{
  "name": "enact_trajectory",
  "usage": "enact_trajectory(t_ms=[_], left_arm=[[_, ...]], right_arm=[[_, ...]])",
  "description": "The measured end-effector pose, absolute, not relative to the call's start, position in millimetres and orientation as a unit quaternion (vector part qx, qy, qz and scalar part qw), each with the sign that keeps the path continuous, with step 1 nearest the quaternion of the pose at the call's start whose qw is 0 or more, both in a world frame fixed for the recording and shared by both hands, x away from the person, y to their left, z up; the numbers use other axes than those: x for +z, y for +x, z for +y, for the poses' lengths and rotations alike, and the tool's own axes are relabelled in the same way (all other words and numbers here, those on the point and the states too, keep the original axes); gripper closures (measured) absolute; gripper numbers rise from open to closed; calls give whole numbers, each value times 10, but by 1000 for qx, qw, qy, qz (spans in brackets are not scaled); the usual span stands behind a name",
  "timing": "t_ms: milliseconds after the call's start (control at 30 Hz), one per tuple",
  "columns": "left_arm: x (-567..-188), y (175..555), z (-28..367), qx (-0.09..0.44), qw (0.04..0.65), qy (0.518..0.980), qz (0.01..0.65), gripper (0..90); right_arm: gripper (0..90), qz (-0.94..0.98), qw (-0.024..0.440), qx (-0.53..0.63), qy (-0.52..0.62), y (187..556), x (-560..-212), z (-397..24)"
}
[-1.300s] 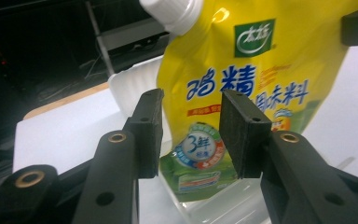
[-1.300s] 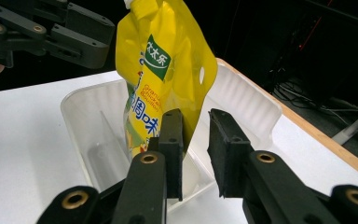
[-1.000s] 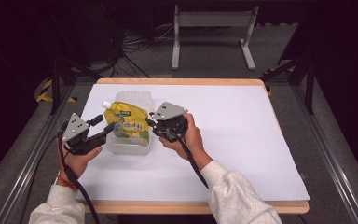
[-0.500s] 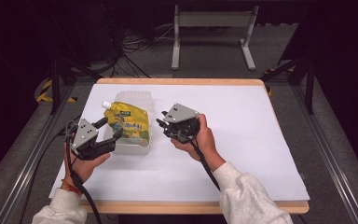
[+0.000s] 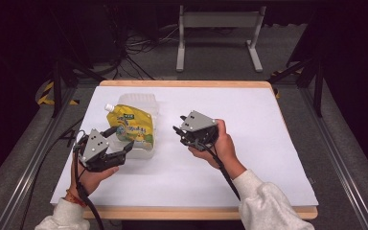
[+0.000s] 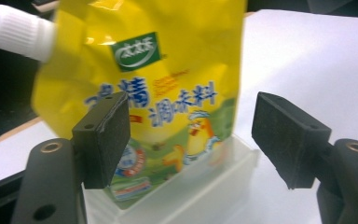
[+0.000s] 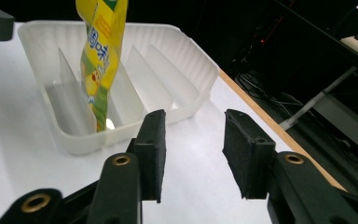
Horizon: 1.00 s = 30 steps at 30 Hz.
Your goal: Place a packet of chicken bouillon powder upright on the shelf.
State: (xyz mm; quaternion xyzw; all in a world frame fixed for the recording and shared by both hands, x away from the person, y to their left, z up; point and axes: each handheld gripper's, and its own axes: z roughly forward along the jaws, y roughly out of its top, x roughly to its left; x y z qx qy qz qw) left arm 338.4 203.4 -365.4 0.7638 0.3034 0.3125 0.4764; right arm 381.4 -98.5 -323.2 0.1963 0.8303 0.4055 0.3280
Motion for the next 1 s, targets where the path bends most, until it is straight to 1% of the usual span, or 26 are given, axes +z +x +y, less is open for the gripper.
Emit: enact_trajectory(t_ms=[200, 833, 900, 1000], left_arm=[[-3675, 3315, 1939, 308, 470, 775, 289, 243], [-3763, 3237, 1727, 293, 454, 801, 258, 190], [-3791, 3229, 1711, 280, 457, 807, 249, 175], [-3819, 3216, 1667, 281, 447, 813, 244, 168]], right_arm=[[552, 834, 341, 390, 192, 3754, -3260, -1137], [455, 835, 348, 373, 204, 3622, -3299, -1505], [443, 836, 356, 368, 199, 3592, -3319, -1565], [421, 841, 350, 361, 201, 3570, -3366, -1647]])
